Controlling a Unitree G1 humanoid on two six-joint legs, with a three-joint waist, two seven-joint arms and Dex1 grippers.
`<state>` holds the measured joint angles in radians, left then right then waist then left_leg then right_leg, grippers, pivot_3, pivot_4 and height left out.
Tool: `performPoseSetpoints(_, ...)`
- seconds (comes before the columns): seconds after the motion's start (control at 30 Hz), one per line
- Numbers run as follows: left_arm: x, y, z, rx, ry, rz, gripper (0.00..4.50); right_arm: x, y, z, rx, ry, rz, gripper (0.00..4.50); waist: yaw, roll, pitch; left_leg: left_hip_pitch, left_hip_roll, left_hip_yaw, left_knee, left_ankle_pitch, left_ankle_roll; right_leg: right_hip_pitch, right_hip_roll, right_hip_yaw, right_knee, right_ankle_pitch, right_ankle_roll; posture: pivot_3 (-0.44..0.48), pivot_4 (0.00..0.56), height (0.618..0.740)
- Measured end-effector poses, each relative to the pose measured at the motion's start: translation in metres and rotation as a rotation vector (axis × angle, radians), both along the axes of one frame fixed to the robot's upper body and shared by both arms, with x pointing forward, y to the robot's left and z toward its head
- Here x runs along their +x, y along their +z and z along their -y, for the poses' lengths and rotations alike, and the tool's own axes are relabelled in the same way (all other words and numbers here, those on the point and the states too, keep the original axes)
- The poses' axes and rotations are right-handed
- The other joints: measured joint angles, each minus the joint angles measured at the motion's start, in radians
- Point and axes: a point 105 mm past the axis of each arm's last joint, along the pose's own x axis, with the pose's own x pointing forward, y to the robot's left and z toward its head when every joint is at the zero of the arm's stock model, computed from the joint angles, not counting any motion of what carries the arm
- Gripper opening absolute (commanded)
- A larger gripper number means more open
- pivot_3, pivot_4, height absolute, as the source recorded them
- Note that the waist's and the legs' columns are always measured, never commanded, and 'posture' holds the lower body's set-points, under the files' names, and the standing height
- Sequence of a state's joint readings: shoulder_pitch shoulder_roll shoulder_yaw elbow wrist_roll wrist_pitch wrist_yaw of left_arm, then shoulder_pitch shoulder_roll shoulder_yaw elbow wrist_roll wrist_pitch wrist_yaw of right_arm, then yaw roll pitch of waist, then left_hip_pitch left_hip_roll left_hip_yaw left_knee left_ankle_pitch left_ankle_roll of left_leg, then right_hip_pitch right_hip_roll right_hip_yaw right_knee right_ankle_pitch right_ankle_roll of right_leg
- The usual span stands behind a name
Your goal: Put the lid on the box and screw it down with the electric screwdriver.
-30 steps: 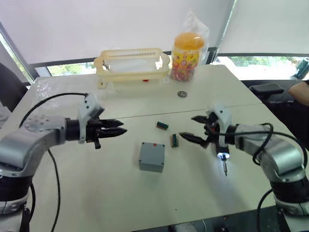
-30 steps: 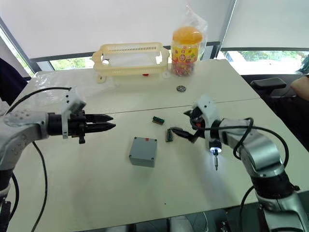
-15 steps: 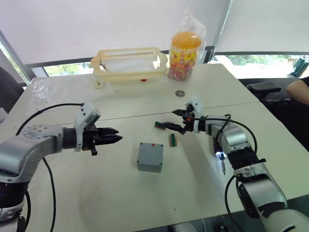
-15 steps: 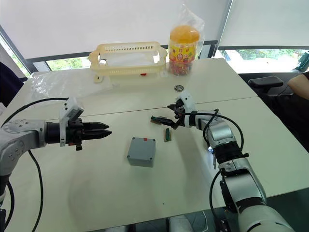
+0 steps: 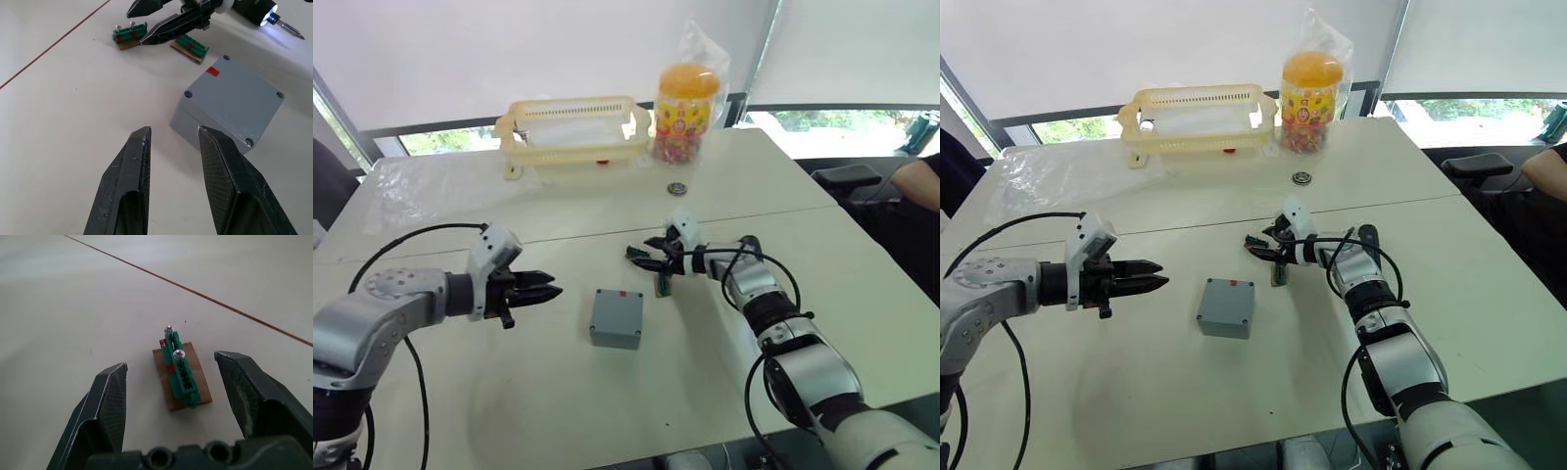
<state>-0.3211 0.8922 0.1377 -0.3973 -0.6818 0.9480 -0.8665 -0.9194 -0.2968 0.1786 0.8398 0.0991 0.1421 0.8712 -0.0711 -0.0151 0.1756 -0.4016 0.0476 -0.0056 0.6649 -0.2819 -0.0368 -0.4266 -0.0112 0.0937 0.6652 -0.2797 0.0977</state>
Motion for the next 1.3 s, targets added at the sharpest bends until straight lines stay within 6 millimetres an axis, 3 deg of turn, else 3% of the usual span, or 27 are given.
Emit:
performPoseSetpoints(0.33,0.001,-0.004,0.001,-0.002,0.009,0.003,1.5,0.005,0.007,-0.004,0.026,-0.011,0.019,3.12,0.0,0.0,0.0,0.0,0.0,0.0,0.0,0.0,0.0,0.0,0.0,0.0,0.0,0.0,0.0,0.0,0.15,0.74)
performPoseSetpoints(0.43,0.001,-0.004,0.0,0.0,0.012,0.008,1.5,0.006,0.007,-0.005,0.029,-0.016,0.025,2.23,0.0,0.0,0.0,0.0,0.0,0.0,0.0,0.0,0.0,0.0,0.0,0.0,0.0,0.0,0.0,0.0,0.15,0.74)
performPoseSetpoints(0.57,0.002,-0.005,0.0,0.008,0.016,0.011,1.5,0.006,0.004,-0.006,0.025,-0.017,0.019,0.1,0.0,0.0,0.0,0.0,0.0,0.0,0.0,0.0,0.0,0.0,0.0,0.0,0.0,0.0,0.0,0.0,0.15,0.74)
performPoseSetpoints(0.6,0.002,-0.005,0.0,0.008,0.016,0.01,1.5,0.006,0.004,-0.006,0.021,-0.016,0.023,0.02,0.0,0.0,0.0,0.0,0.0,0.0,0.0,0.0,0.0,0.0,0.0,0.0,0.0,0.0,0.0,0.0,0.15,0.74)
performPoseSetpoints(1.03,0.003,-0.008,0.001,0.023,0.011,0.014,1.5,0.007,0.007,-0.005,0.025,-0.026,0.034,0.02,0.0,0.0,0.0,0.0,0.0,0.0,0.0,0.0,0.0,0.0,0.0,0.0,0.0,0.0,0.0,0.0,0.15,0.74)
performPoseSetpoints(1.3,0.002,-0.012,0.004,0.013,-0.011,-0.002,1.5,0.007,0.042,-0.004,0.091,-0.025,0.112,0.02,0.001,0.0,0.0,0.0,0.0,0.0,0.0,0.0,0.0,0.0,0.0,0.0,0.0,0.0,0.0,0.0,0.15,0.74)
